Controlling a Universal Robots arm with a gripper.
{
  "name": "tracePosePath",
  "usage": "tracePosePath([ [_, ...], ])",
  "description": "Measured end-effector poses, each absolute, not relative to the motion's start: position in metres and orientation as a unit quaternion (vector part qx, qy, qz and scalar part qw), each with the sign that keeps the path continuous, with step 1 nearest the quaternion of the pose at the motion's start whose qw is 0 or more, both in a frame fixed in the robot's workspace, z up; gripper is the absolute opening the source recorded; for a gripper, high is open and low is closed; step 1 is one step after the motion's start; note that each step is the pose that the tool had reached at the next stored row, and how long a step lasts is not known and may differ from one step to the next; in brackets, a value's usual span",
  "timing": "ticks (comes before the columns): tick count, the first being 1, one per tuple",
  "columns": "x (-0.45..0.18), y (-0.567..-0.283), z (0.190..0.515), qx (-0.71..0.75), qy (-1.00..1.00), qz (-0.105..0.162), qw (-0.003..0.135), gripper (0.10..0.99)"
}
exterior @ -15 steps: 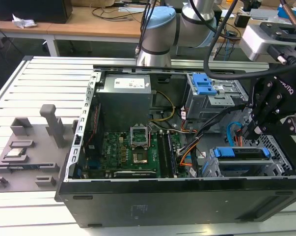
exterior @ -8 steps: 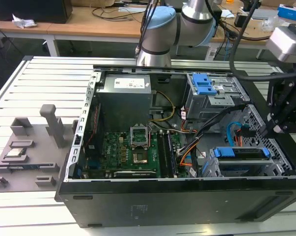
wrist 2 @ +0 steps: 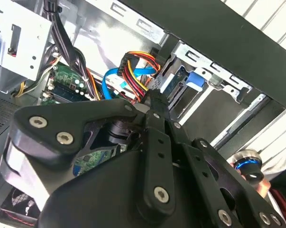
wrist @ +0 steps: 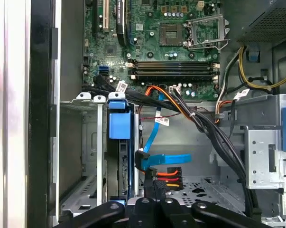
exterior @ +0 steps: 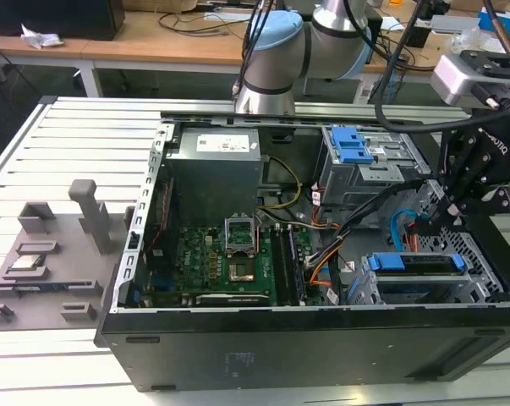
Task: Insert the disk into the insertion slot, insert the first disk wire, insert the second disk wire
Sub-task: 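Insert the first disk wire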
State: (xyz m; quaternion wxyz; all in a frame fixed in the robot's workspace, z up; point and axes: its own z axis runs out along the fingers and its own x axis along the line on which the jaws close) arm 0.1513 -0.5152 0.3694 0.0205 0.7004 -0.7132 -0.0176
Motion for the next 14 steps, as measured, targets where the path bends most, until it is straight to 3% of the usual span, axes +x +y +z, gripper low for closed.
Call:
tracePosePath([
  [4, 0.1513, -0.5152, 0.3695, 0.7, -0.713, -0.017, 0.021, 0.114],
  [6, 0.1513, -0.5152, 0.3695, 0.7, -0.713, -0.017, 0.021, 0.235],
  [7, 0.1513, -0.5152, 0.3695, 0.7, -0.713, -0.017, 0.021, 0.235],
  [8, 0.1513, -0.5152, 0.3695, 0.7, -0.713, -0.017, 0.021, 0.302],
  [14, 0.1463, -0.5152, 0.3599, 0.7, -0.713, -0.015, 0.023, 0.302],
])
